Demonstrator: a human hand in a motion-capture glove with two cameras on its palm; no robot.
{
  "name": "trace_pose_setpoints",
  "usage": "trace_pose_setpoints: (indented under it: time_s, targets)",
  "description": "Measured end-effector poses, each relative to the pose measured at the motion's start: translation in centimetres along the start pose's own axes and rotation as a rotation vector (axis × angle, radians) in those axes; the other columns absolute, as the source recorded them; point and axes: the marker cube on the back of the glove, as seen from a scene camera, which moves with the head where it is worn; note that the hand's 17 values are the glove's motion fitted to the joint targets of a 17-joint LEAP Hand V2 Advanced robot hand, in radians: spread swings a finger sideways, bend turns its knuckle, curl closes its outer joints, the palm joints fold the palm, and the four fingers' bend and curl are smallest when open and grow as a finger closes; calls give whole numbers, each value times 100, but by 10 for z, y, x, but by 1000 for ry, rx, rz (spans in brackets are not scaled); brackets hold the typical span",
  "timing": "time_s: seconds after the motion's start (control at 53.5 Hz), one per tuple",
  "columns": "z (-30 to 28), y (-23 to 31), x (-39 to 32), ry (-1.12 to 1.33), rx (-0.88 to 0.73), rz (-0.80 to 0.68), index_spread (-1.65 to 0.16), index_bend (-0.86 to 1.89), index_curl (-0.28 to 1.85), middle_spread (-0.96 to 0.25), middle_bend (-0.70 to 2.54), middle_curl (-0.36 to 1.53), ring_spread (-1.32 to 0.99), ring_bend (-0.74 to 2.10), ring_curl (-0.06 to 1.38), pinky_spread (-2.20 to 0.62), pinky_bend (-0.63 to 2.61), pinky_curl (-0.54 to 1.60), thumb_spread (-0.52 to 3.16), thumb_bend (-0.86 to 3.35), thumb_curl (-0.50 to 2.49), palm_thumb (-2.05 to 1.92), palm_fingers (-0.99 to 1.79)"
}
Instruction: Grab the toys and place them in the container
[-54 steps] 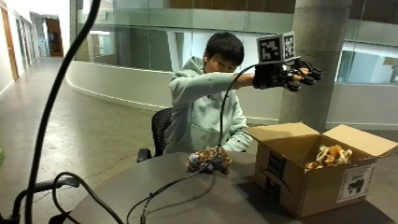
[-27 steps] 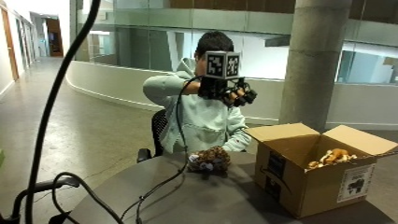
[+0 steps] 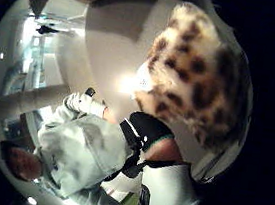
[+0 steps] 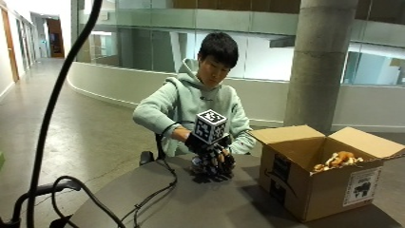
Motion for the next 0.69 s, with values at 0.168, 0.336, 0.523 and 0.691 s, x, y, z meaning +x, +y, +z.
trace_pose_setpoints:
  time_s: [0.168,0.336,0.523,0.691]
  targets:
    - [13,-16,11,39,145,-3,-18,1,10,-11,38,40,-15,78,42,-6,95,37,117,0,35,13,40]
    - [8,-28,27,42,278,-39,-18,19,8,-18,57,48,-27,99,47,-29,103,38,123,11,42,38,90]
    - [8,-36,27,18,313,-56,-24,42,16,-23,65,56,-32,103,52,-37,92,39,101,15,55,58,114]
    - [2,-45,31,-52,240,-41,-28,73,28,-25,81,66,-33,106,54,-38,82,38,86,16,66,66,121]
